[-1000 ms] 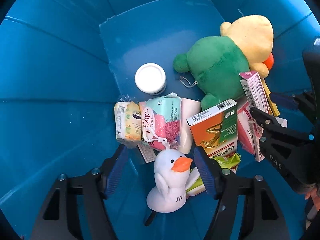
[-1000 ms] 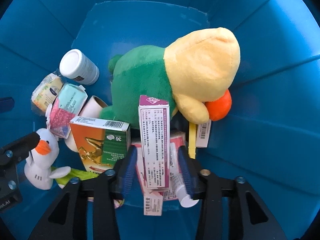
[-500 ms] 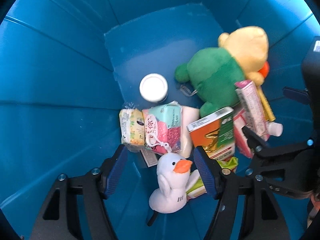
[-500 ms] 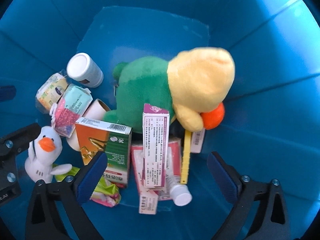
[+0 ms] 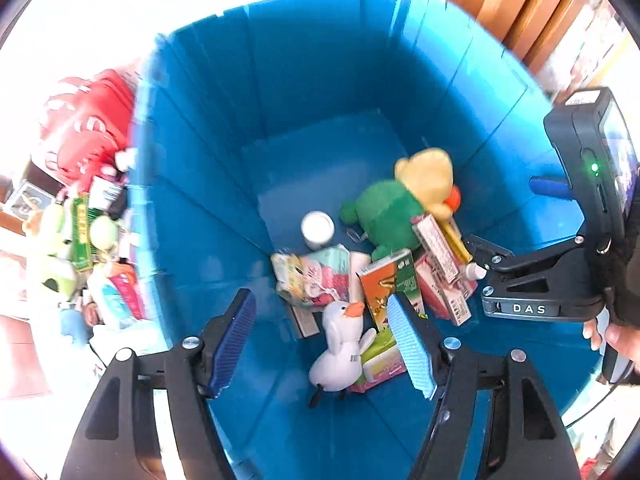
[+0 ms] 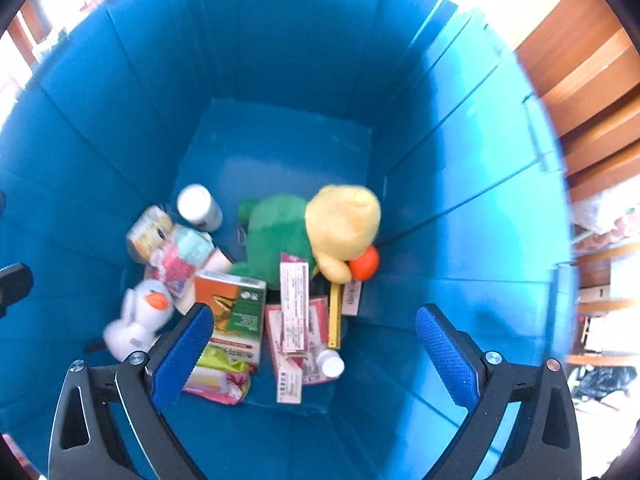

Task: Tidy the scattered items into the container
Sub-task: 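Move both tools back over the pile of toys on the table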

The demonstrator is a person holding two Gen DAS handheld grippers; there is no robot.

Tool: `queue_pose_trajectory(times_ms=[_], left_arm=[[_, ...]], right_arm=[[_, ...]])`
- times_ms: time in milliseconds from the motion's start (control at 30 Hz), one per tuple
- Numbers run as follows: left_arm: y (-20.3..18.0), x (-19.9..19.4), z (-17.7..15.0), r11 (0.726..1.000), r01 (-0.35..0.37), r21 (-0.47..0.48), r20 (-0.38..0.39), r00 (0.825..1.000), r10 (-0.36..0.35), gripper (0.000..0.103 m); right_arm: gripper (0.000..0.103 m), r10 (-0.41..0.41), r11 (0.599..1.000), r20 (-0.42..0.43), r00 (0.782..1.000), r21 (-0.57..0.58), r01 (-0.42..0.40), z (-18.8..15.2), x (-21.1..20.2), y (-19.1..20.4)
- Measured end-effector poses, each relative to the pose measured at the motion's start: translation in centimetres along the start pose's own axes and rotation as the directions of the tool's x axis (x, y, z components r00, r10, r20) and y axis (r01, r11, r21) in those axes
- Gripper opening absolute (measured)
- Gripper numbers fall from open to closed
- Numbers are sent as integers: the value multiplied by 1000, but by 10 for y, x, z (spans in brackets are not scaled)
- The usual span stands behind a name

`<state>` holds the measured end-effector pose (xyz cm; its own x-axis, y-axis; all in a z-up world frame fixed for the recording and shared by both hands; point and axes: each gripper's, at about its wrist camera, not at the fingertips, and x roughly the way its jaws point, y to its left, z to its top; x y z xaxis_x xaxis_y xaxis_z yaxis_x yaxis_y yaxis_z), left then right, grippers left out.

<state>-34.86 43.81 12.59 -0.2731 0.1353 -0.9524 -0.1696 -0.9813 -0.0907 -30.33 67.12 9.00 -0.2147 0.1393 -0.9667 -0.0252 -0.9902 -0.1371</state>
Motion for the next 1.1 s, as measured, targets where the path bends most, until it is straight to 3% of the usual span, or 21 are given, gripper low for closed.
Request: queue_pose_trajectory(times_ms=[267,600,867,1100], left_arm=[[79,-67,-33,996,-25,-81,116,993,35,68],[230,-93,-122,983,-72,-168,127,987,94,68],[330,-77,-195,968,-108,-227,94,987,132,68],[381,-38,-239,953,-124,-277,73,986,150,68]], right_arm=[[103,-10,1000,129,992,-14,11,15,-72,62],[103,18,998,256,966,-57,-4,37,-135,216],[103,97,993,270,958,-89,-76,48,-140,340],[103,171,984,217,961,-85,-155,47,-96,403]])
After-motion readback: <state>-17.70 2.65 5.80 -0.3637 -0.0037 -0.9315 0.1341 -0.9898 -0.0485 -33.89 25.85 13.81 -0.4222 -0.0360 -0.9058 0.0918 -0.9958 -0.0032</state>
